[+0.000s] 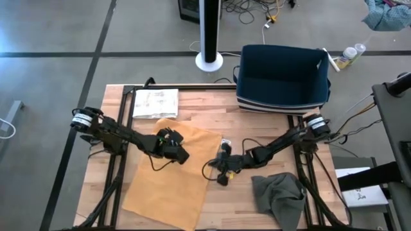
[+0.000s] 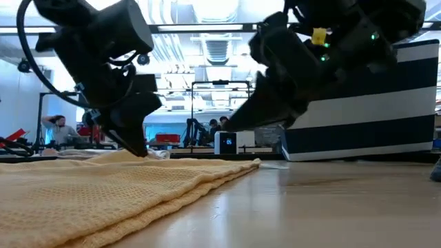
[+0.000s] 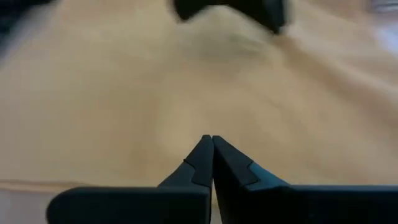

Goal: Fold towel
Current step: Fold the yellow towel

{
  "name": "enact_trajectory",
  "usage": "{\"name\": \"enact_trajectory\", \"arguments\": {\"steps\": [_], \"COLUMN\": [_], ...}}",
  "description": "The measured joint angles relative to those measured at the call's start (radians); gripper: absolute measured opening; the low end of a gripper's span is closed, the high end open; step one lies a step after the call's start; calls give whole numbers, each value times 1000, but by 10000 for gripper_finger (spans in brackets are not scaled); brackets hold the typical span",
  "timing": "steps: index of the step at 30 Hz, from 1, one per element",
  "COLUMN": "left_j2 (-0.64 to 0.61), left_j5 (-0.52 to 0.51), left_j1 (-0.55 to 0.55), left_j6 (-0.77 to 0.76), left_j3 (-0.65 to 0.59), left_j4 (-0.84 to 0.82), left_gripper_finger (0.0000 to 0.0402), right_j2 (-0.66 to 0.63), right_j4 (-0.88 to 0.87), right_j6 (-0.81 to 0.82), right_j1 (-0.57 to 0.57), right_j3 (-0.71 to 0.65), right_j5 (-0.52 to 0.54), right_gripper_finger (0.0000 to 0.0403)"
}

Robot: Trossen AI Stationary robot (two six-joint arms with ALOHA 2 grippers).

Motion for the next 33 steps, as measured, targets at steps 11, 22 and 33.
{"name": "enact_trajectory", "arguments": {"steps": [11,22,33], "left_j2": [-18,-58,-176], "left_j5": [60,133,76], "left_j1": [23,-3,-92], "left_j6": [-129,-147,-203], "left_j3": [-99,-11,41], "left_j4": [-208,-198,-356], "left_gripper_finger": [76,76,76], "right_j2": [157,-117,-63], "right_j4": [-402,-664,-320], "right_j6": [23,-102,2], "right_j1": [42,-5,18], "right_j3": [213,104,-31], "right_j5": [29,51,42], "right_gripper_finger": [0,0,0]}}
